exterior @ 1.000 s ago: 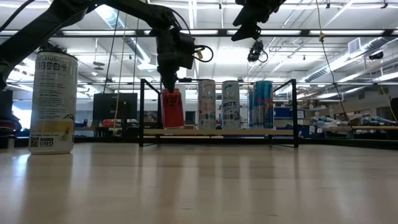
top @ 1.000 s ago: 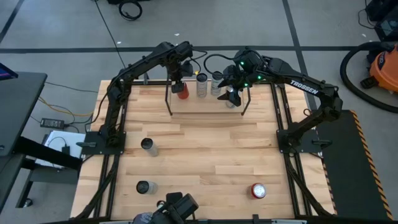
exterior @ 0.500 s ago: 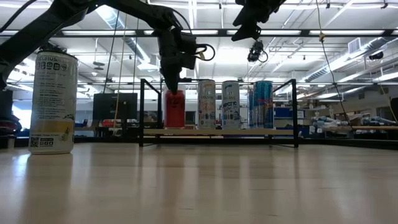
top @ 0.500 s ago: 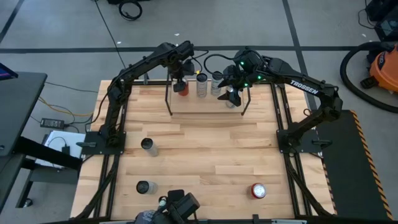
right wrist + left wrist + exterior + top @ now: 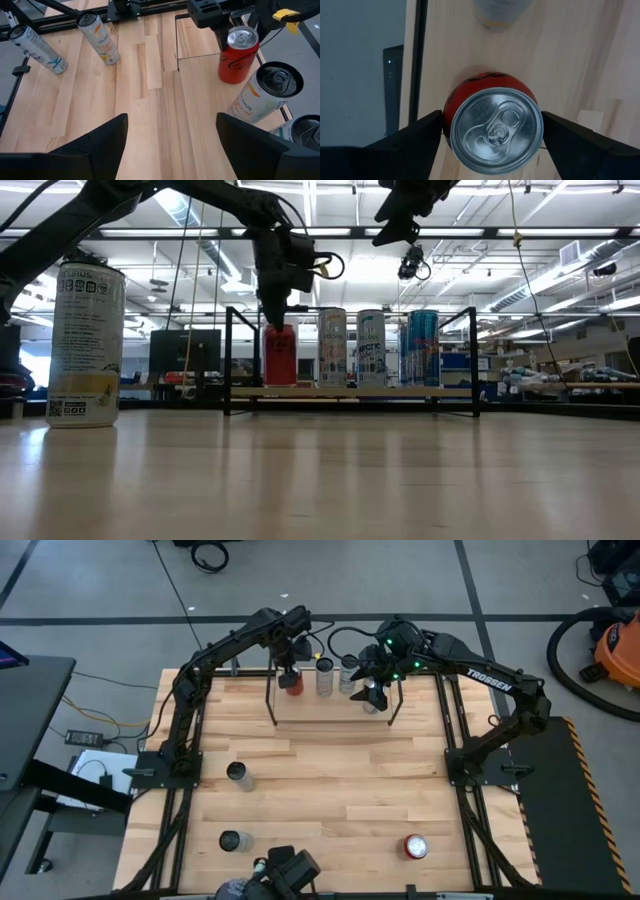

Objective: Place canned beverage on shelf
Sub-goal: Put the top red soda can on the shelf aligned with the other black soda can

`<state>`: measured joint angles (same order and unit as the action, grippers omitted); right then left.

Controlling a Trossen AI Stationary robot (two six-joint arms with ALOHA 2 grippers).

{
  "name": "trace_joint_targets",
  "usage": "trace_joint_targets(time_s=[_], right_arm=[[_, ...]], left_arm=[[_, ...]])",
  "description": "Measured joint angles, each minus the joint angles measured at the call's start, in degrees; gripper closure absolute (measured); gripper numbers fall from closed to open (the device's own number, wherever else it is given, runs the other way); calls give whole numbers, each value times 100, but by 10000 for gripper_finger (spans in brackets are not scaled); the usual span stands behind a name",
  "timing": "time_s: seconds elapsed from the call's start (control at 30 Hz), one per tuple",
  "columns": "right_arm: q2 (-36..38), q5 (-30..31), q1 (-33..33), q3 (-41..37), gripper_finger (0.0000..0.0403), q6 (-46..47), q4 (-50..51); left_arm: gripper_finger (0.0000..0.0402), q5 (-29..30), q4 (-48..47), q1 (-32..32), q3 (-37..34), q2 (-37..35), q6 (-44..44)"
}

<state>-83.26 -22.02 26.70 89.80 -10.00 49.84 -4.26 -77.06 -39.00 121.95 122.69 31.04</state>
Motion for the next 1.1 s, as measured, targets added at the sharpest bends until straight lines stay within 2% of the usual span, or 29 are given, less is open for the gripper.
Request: trace_joint_targets(time_s=[0.17, 0.87, 1.1], right_arm=[[0, 0, 0, 0, 91, 0, 0], [0, -2, 0, 0, 91, 142, 4], [0, -2, -2, 0, 91, 133, 4]], left_arm=[[69, -263, -82, 0, 0, 0, -57], [69, -192, -6, -2, 1, 0, 7], [69, -176, -171, 4, 545, -9, -94]])
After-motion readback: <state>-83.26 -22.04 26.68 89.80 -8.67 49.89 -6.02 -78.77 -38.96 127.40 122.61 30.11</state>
